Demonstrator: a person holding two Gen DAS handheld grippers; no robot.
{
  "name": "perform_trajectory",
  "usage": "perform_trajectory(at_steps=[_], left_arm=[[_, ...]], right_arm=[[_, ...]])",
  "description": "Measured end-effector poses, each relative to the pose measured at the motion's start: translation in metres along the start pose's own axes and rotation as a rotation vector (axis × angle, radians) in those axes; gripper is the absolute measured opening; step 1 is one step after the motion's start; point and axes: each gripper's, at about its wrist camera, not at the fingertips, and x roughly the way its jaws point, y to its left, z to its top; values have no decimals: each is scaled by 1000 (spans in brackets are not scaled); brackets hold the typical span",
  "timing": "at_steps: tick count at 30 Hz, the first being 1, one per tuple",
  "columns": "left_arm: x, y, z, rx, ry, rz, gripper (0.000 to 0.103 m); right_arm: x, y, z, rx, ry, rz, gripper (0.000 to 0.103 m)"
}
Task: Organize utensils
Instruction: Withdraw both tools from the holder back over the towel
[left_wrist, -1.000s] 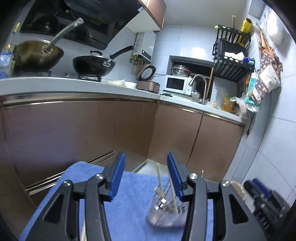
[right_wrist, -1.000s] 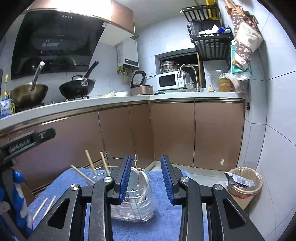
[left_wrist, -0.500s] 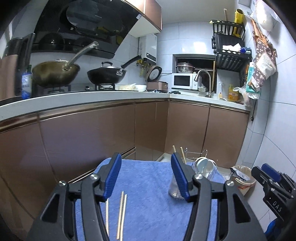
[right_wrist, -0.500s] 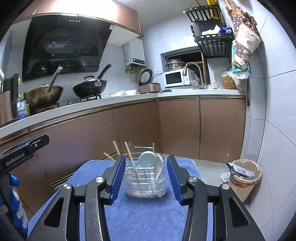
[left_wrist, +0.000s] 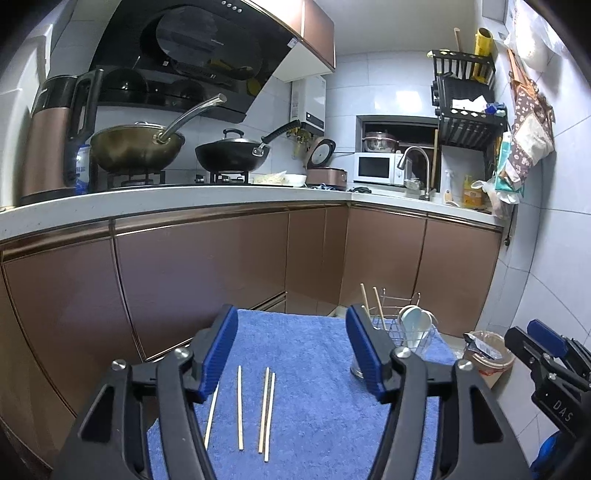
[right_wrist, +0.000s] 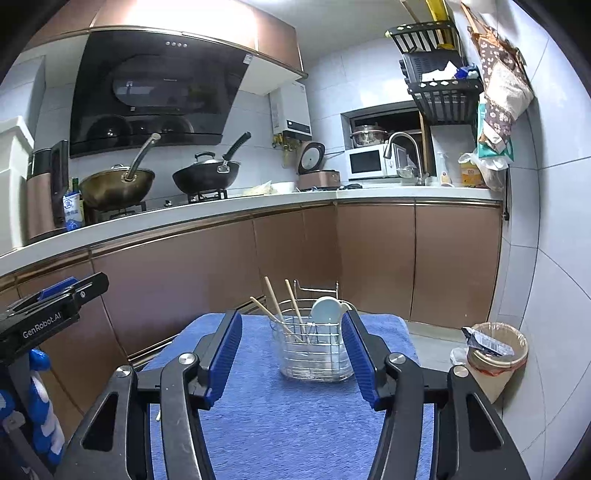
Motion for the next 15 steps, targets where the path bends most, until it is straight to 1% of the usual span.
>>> perform_trajectory(at_steps=[8,15], left_arm=[[-15,9,-1,-2,-10,-5,59],[-18,17,-3,-9,-5,0,59]], right_arm=[[-10,10,3,-15,-14,11,53],[-14,15,1,-19,-17,21,53]])
